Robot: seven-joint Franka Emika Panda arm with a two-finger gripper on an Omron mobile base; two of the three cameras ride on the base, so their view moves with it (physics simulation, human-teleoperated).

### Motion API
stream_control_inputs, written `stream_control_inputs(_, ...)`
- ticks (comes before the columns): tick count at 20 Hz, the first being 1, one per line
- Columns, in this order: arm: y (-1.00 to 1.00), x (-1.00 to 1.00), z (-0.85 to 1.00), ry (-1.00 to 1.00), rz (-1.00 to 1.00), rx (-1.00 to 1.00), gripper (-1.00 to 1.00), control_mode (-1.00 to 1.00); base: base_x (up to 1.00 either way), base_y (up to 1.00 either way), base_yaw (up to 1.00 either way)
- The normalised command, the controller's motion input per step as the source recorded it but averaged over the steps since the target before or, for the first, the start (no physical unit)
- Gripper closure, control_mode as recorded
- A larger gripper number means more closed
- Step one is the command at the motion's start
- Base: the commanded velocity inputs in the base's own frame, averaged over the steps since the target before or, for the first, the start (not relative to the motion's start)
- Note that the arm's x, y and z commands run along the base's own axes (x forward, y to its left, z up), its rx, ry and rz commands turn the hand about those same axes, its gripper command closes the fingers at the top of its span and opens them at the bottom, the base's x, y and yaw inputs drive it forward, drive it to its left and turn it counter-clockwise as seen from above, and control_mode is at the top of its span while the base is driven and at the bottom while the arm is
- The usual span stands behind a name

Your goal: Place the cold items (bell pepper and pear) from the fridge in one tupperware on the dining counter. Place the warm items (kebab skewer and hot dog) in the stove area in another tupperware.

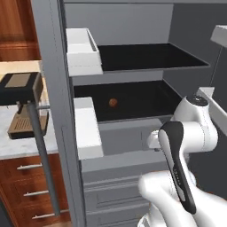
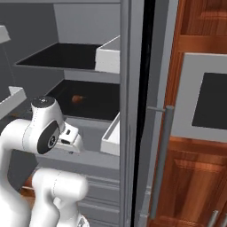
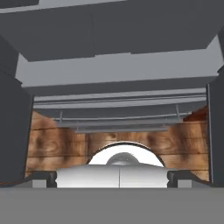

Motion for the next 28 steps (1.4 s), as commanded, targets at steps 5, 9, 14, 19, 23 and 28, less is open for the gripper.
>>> stream_control_inputs(5,0.00,0.00,0.00,0.00,0.00,0.00,-1.00,1.00,0.63,0.21,0.00)
stream_control_inputs(9,0.14,0.19,0.00,-0.09,0.00,-0.01,-1.00,-1.00,0.23,0.10,0.00)
stream_control_inputs(14,0.39,0.61,0.17,-0.42,0.02,-0.13,-1.00,-1.00,0.00,0.00,0.00)
stream_control_inputs(19,0.11,0.99,0.18,-0.17,0.12,0.00,-1.00,-1.00,0.00,0.00,0.00)
stream_control_inputs(23,0.18,1.00,0.03,-0.03,0.12,0.00,-1.00,-1.00,0.00,0.00,0.00)
stream_control_inputs(28,0.34,0.85,-0.01,0.00,0.09,0.00,-1.00,-1.00,0.00,0.00,0.00)
